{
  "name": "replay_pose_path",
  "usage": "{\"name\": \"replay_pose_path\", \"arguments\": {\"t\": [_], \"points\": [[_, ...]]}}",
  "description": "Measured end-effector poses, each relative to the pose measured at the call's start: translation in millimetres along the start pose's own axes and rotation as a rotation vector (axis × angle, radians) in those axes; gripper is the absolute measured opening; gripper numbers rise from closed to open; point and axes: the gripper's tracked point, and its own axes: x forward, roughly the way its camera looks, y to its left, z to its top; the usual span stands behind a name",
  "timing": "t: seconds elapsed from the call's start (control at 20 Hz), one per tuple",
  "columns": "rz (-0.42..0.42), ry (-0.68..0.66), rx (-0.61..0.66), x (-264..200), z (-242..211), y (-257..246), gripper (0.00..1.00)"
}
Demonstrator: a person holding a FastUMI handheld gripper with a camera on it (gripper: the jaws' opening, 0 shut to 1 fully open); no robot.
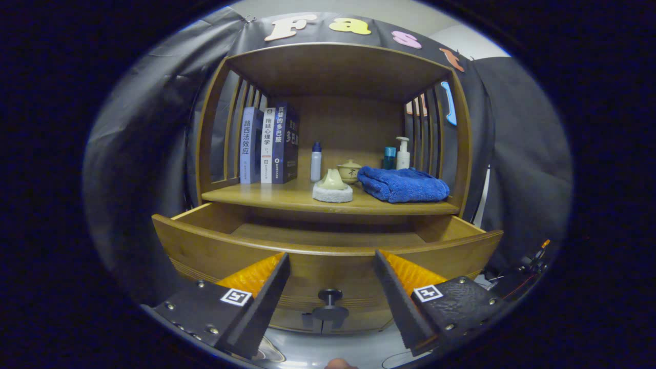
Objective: Pull open the drawer, take out the items inside it, and place them on the countertop above the cabinet.
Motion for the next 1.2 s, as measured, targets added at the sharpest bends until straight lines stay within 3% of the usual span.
{"name": "replay_pose_path", "arguments": {"t": [0.6,1.2], "points": [[-0.008,0.006,-0.002,63.5,11.5,2.4,0.99],[-0.006,0.023,0.0,96.4,15.6,2.3,0.99]]}}
